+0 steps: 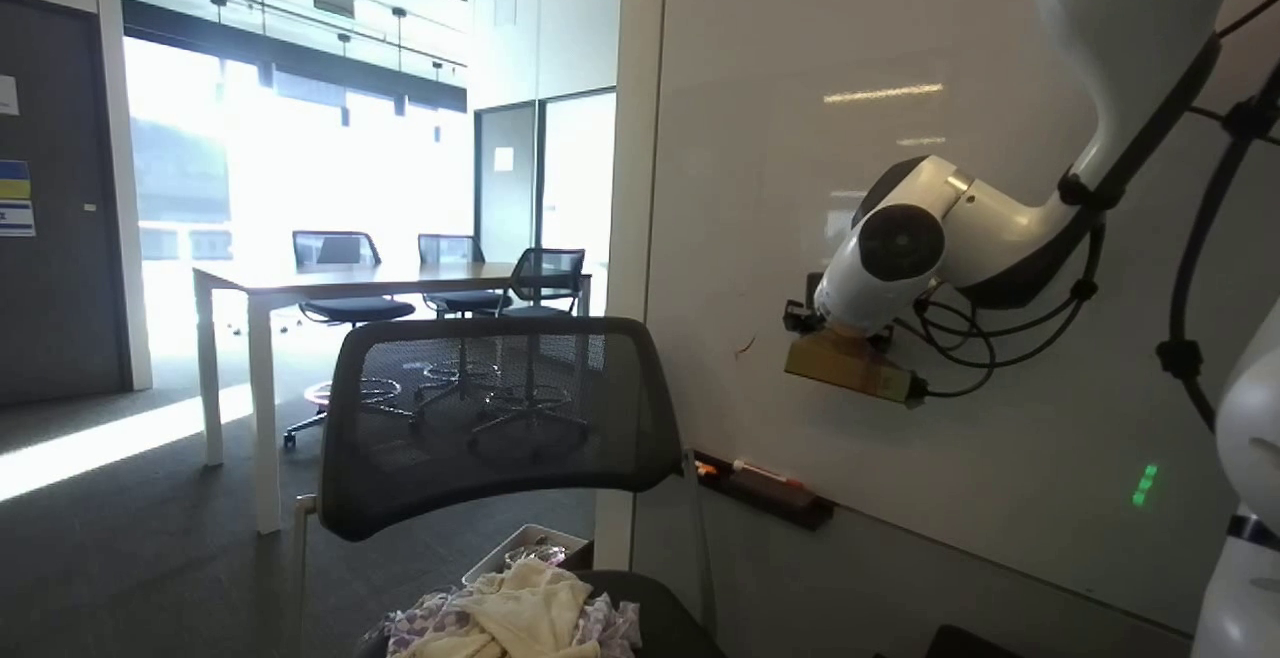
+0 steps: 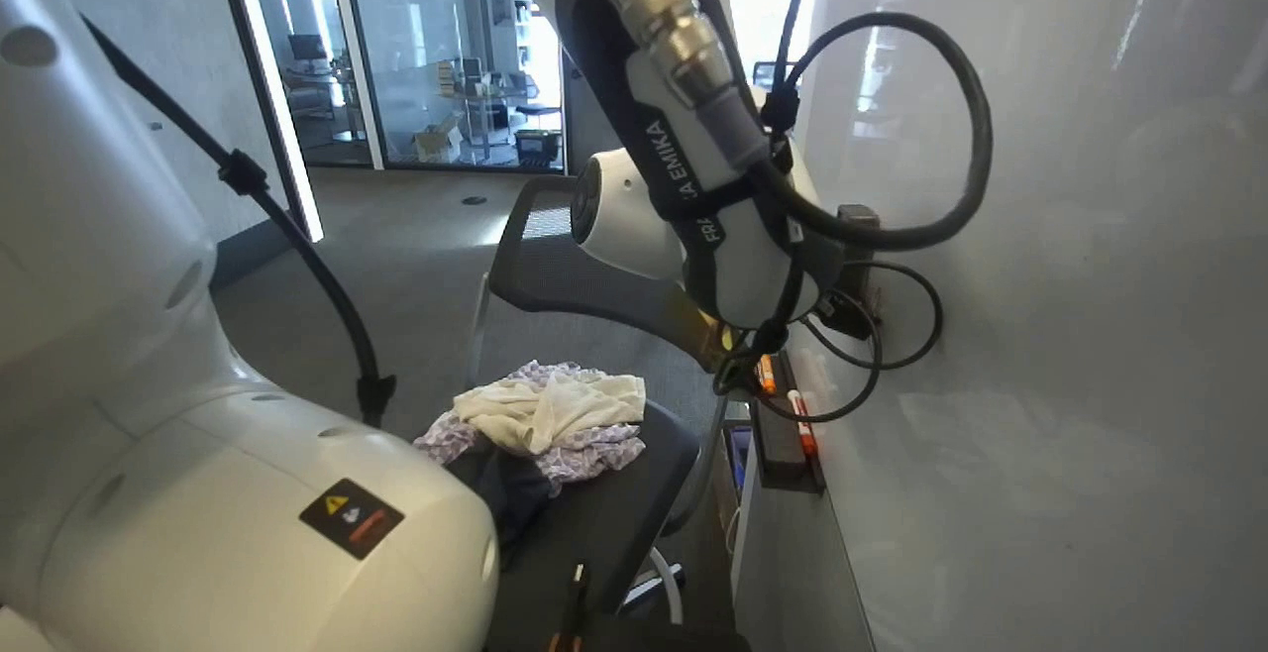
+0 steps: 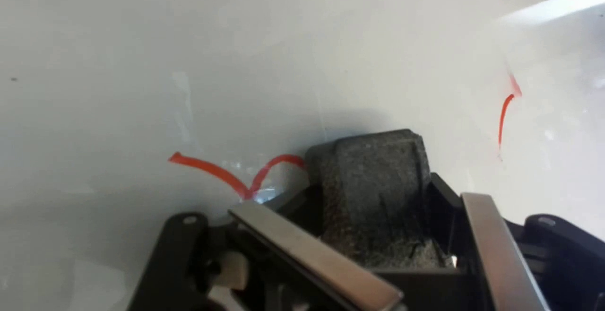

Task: Use the black eraser to wipe the whiteboard.

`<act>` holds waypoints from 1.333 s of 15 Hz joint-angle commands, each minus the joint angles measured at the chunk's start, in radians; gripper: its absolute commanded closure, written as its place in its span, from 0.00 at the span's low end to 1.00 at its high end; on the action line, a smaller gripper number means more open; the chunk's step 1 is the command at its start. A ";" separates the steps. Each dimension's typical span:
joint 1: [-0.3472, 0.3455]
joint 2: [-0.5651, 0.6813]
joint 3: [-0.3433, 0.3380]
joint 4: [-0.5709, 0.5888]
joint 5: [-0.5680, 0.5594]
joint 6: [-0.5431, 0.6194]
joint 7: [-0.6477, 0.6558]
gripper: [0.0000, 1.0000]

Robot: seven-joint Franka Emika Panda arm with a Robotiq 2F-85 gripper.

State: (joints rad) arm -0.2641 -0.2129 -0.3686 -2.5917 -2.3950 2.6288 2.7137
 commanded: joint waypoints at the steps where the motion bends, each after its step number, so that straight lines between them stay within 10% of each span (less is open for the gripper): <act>1: -0.062 -0.057 -0.108 -0.014 -0.064 -0.020 0.019 0.66; 9: -0.059 -0.122 -0.240 -0.083 -0.166 0.049 0.026 0.66; 20: 0.140 0.008 -0.334 0.030 -0.113 0.001 0.057 0.66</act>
State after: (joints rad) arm -0.1563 -0.3485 -0.6436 -2.6969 -2.5076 2.7102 2.7074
